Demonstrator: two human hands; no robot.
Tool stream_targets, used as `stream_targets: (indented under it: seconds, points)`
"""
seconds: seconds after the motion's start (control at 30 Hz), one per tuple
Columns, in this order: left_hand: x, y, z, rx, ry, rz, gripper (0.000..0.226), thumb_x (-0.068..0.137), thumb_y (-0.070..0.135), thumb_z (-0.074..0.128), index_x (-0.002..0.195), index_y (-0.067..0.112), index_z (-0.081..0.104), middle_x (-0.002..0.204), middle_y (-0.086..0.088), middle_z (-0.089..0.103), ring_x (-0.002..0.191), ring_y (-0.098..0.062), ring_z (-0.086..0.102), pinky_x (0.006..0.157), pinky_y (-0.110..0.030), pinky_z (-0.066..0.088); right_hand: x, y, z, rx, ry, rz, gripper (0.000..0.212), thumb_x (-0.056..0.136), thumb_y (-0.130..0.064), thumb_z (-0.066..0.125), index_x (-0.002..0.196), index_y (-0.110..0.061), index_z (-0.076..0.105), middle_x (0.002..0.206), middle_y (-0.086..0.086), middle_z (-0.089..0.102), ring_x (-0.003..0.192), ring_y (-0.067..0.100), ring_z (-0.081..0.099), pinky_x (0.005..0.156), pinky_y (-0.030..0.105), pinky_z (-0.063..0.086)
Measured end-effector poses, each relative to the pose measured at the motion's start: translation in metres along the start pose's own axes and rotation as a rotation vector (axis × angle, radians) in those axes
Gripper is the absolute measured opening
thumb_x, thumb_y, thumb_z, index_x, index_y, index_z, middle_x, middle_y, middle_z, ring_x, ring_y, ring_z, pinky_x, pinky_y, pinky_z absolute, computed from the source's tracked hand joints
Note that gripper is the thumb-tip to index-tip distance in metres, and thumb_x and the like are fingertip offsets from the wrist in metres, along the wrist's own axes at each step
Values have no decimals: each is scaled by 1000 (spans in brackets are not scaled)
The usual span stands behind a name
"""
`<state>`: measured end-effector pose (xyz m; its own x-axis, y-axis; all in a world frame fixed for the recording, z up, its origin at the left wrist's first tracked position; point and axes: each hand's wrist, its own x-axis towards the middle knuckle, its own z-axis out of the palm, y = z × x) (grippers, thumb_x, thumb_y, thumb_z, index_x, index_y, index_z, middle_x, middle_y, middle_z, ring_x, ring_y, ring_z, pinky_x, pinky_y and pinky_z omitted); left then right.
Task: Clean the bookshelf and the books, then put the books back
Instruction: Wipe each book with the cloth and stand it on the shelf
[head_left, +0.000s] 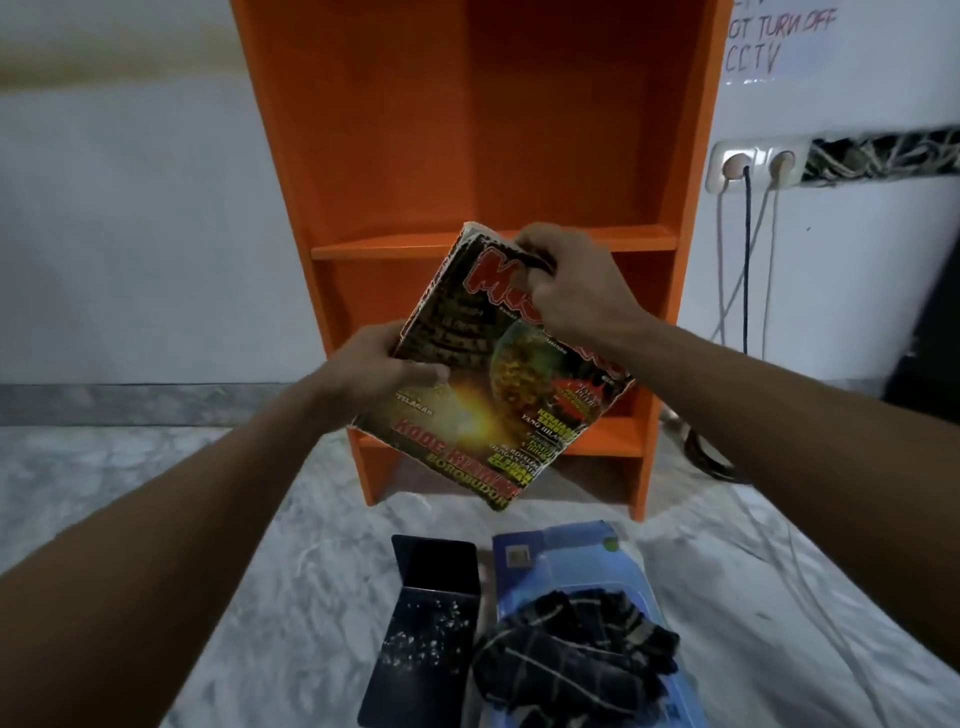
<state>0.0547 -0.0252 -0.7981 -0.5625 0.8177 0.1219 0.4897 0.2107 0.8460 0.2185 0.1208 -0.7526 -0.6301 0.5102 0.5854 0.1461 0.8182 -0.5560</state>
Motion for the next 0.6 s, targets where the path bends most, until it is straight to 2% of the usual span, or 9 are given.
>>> stream_targets:
  seconds: [0.13,0.2,0.27,0.33,0.4,0.43,0.5,0.53,0.6]
  points:
    - [2,-5,3,-80,273,102,13,95,14,61,102,15,72,96,-1,74,91,-22,69,82,-39,55,16,-15,10,-23,127,-89,21,91,-20,67,111,-15,66,105,-2,69,93,13,63,87,39,55]
    - [1,-9,-3,-146,367,103,12,96,14,60,99,16,71,92,0,72,88,-21,69,75,-34,54,23,-12,15,-140,322,-97,41,87,-30,72,124,-17,61,115,-1,66,105,16,58,97,33,47]
    - [2,-14,-12,-275,420,72,11,95,12,60,95,17,70,93,-5,72,89,-26,70,76,-38,57,23,-3,19,-151,396,4,70,81,-37,77,140,-19,45,134,3,54,123,22,49,104,33,37]
    - [3,-17,-23,-396,448,59,11,94,10,61,93,15,70,97,-10,73,92,-31,70,80,-45,58,20,11,24,220,269,271,97,74,-40,83,150,-18,27,149,10,40,135,28,41,111,45,35]
    - [5,-20,-35,-480,474,54,11,95,8,60,98,12,70,99,-11,73,91,-31,70,76,-42,59,11,17,37,636,2,523,113,59,-49,89,150,-16,30,149,11,44,133,31,44,110,56,34]
    - [6,-21,-40,-512,483,53,12,96,8,59,101,11,70,99,-10,73,89,-29,71,72,-38,59,10,22,45,719,-127,574,108,52,-51,92,142,-16,43,140,8,56,127,30,52,108,58,36]
    - [10,-20,-50,-529,484,51,14,96,10,58,104,11,70,99,-8,74,87,-24,72,69,-33,58,13,25,61,716,-267,574,67,65,-34,89,122,-14,62,117,6,71,110,28,65,102,57,44]
    - [14,-19,-56,-524,480,45,14,97,11,58,103,12,70,99,-8,74,88,-24,72,70,-34,58,18,25,69,676,-283,563,48,74,-25,84,116,-12,65,111,7,73,106,29,67,100,56,47]
    - [24,-15,-70,-513,457,21,13,98,13,57,100,14,69,98,-10,74,89,-27,72,74,-40,59,32,16,80,597,-244,541,38,80,-24,78,113,-10,65,109,8,72,105,30,67,98,56,48]
